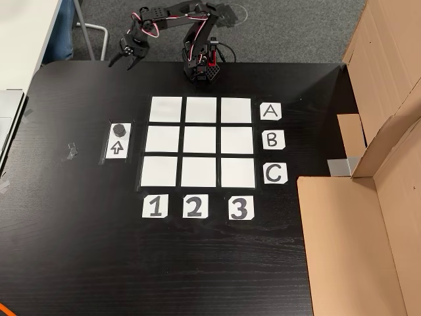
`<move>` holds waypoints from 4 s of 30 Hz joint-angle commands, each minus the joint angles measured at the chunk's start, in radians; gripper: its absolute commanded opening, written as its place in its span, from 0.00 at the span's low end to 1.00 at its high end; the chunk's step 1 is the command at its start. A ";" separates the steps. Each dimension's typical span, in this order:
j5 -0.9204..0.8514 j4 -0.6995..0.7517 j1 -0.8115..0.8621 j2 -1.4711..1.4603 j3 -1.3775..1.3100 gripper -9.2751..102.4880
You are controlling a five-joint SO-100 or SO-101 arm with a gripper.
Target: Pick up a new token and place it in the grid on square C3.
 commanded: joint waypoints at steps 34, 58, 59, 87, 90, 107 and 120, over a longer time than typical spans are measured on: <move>0.078 0.514 -0.250 -0.848 -1.089 0.44; 0.153 0.571 -0.391 -1.203 -1.397 0.45; 0.158 0.572 -0.397 -1.207 -1.402 0.45; 0.216 0.595 -0.468 -1.405 -1.569 0.47; 0.218 0.595 -0.471 -1.419 -1.580 0.47; 0.224 0.591 -0.479 -1.462 -1.618 0.09; 0.221 0.589 -0.446 -1.442 -1.654 0.08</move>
